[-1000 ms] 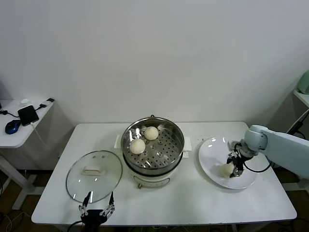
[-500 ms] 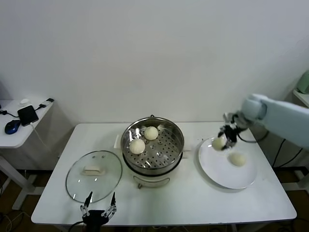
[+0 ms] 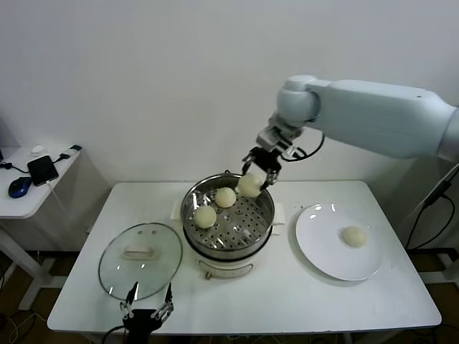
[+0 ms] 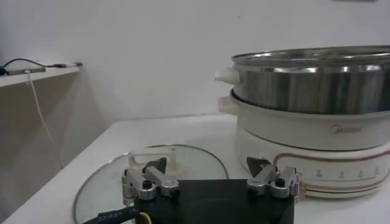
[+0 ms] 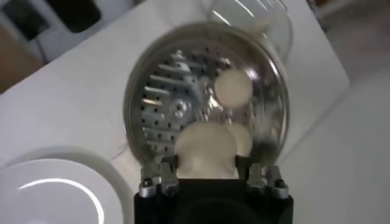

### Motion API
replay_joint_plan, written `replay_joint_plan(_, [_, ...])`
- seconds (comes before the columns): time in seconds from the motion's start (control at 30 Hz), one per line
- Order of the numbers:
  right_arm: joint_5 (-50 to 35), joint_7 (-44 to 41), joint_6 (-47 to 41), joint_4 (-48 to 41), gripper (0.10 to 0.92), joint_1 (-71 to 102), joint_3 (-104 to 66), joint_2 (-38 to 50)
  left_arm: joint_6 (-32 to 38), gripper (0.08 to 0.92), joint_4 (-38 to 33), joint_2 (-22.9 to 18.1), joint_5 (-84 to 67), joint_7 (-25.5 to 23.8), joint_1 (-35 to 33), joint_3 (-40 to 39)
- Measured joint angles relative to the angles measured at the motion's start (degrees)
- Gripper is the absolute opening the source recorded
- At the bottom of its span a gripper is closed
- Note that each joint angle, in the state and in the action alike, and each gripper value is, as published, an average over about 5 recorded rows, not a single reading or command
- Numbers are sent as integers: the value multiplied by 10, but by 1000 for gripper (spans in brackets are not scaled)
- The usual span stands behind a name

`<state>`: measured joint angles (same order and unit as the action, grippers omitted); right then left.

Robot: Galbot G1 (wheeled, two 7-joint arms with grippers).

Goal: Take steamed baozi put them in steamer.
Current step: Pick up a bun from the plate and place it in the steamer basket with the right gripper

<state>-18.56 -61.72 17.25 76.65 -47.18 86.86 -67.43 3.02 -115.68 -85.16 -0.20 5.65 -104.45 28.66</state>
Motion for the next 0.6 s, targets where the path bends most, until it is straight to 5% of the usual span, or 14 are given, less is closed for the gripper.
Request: replay_joint_plan(0.6, [100, 33, 95, -42, 645, 119, -9, -76, -1, 823, 3, -8, 3, 3, -3, 0])
